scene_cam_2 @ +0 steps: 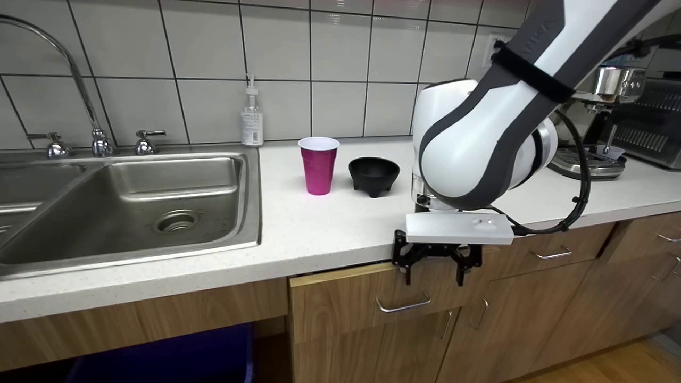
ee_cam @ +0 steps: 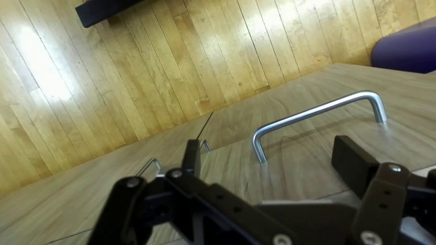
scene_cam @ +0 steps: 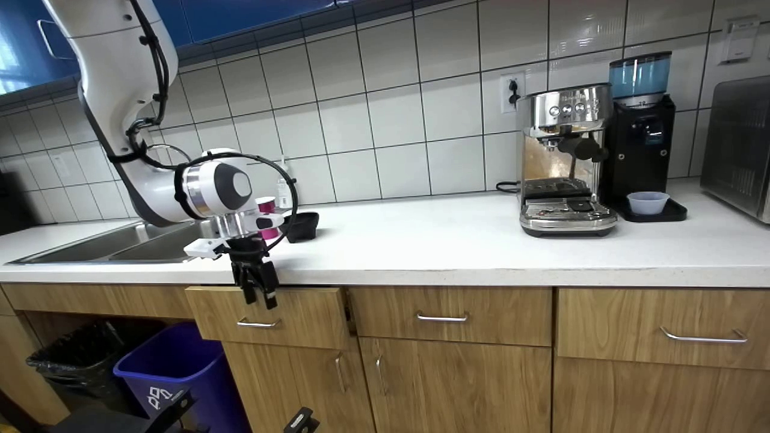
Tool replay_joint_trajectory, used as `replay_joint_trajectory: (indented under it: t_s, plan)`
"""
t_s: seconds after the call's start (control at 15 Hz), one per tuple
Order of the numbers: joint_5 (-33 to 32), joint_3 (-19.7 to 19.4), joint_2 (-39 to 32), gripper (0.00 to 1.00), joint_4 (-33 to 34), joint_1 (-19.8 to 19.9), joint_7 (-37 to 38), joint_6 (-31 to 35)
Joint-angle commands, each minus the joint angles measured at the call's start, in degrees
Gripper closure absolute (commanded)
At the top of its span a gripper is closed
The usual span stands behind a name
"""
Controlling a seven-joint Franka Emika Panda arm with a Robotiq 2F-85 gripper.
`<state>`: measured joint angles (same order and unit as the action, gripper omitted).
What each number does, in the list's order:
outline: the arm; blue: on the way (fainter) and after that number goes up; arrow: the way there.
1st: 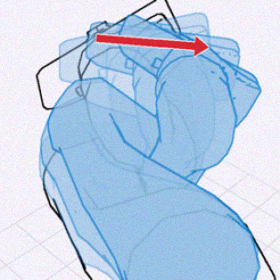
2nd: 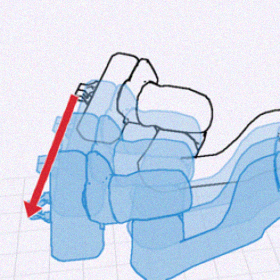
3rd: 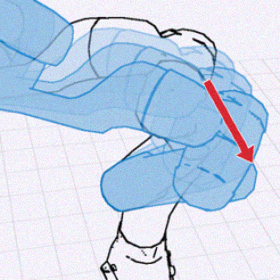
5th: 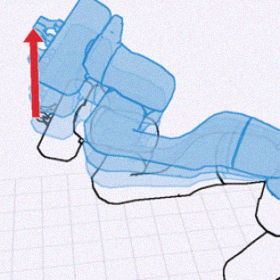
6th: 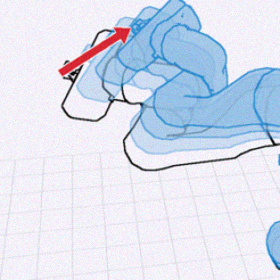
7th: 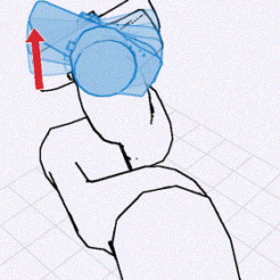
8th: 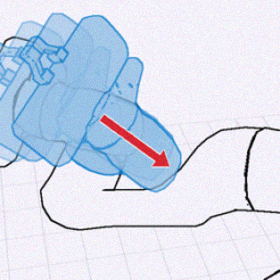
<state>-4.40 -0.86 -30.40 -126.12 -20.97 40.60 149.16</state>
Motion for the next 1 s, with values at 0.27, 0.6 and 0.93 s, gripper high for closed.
replay_joint_trajectory:
  t_s: [0.27,0.6,0.93]
  plan:
    - [-2.2,-2.9,9.1,0.00,-9.8,-3.4,2.3,9.7]
    - [-1.5,-2.2,15.7,0.00,-15.4,-2.6,1.4,10.8]
    - [-3.0,-1.6,22.0,0.00,-19.1,-1.7,2.6,11.0]
